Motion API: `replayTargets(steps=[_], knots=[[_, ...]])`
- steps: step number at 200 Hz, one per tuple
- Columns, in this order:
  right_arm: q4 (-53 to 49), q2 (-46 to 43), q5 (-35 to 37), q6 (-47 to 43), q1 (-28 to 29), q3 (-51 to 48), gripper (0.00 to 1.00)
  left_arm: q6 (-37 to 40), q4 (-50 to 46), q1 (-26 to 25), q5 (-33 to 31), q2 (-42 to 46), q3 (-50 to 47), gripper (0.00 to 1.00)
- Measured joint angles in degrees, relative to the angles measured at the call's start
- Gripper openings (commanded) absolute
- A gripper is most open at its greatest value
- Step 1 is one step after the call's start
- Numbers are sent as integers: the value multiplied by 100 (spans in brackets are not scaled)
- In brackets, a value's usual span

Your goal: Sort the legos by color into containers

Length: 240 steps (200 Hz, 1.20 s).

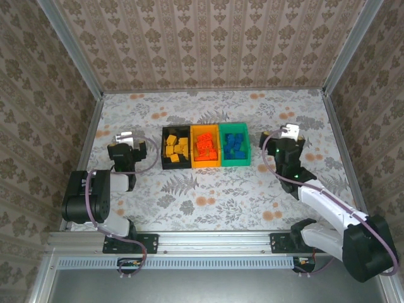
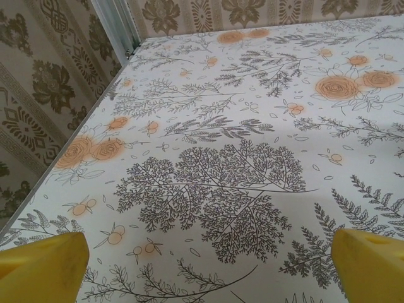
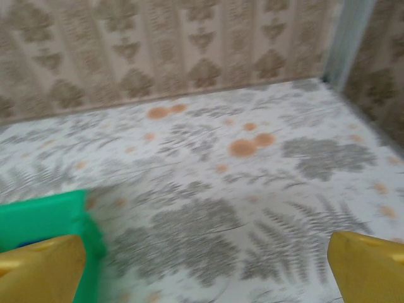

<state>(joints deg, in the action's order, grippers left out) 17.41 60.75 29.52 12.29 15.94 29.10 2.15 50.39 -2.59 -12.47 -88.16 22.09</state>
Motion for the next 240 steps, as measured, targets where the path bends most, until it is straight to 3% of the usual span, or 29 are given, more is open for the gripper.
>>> replayTargets(steps=[33, 111, 240], knots=[[898, 437, -455, -352, -968, -511, 100, 0, 24, 0, -26, 0, 0, 100], [2909, 2649, -1499, -807, -1346, -780, 100, 0, 26, 0, -44, 0, 0, 100], [3261, 2723, -1499, -804, -1344, -782, 100, 0, 24, 0, -42, 0, 0, 100]])
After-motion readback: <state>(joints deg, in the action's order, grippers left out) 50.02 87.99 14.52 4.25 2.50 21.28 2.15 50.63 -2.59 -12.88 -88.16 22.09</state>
